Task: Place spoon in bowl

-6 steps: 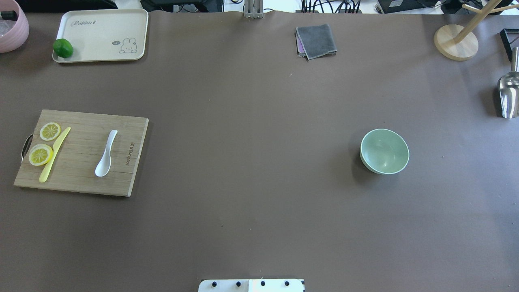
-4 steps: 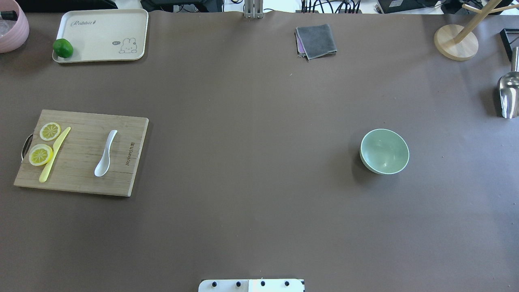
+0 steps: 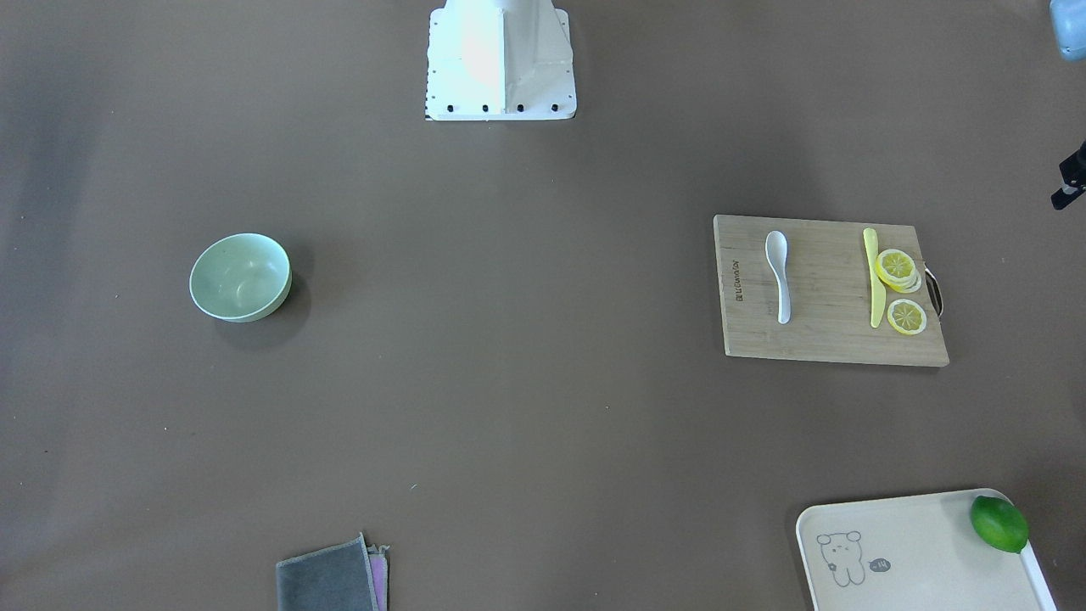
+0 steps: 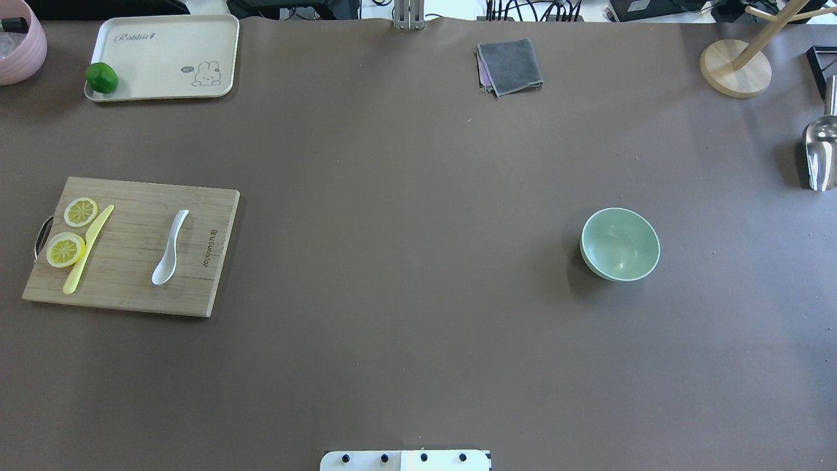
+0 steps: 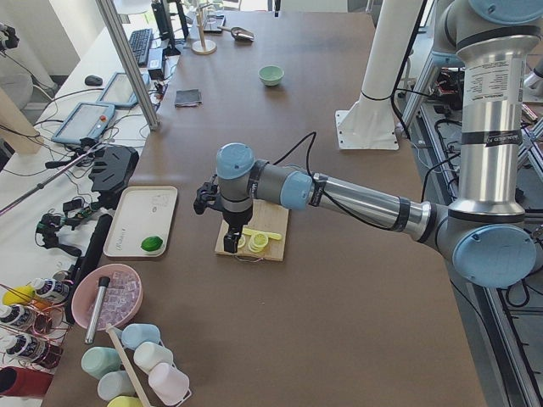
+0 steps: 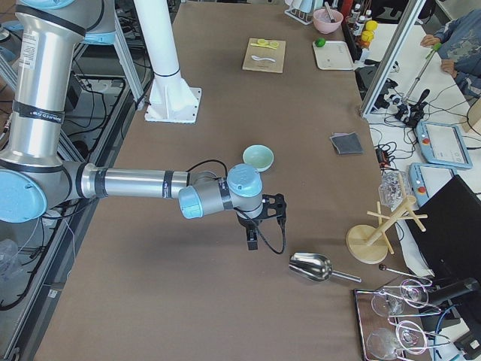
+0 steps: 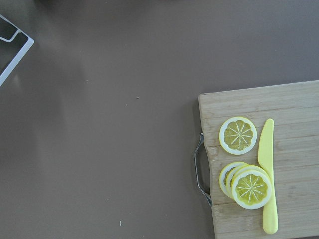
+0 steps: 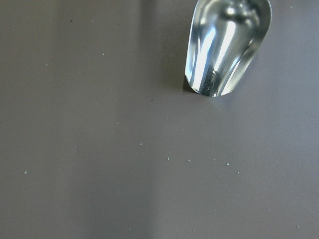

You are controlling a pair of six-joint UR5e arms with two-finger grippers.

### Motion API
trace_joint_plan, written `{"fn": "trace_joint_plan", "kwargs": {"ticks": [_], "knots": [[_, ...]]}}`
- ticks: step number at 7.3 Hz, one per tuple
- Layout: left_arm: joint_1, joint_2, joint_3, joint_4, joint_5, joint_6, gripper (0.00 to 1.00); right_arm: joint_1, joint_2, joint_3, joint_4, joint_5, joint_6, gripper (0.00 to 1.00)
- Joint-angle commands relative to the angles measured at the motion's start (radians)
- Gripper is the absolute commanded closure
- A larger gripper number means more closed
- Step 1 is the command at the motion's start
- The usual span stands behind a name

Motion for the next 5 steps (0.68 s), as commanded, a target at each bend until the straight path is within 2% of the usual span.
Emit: {"fn": "trace_joint_plan", "kwargs": {"ticks": [1,3,5], "knots": [[-0.001,-0.004,-0.018,-0.033,0.009,-0.003,0.02,-0.009,0.044,-0.004,-0.002,-0.006,-0.003,0.0],[-0.001,-0.006,0.007,-0.07,0.003,-0.003,0.02,-0.022,0.051,0.011,0.004,0.002,0.008,0.0],[-0.001,0.005,0.013,-0.166,0.0,-0.007,0.02,-0.049,0.051,0.026,0.052,0.022,0.016,0.0]]}}
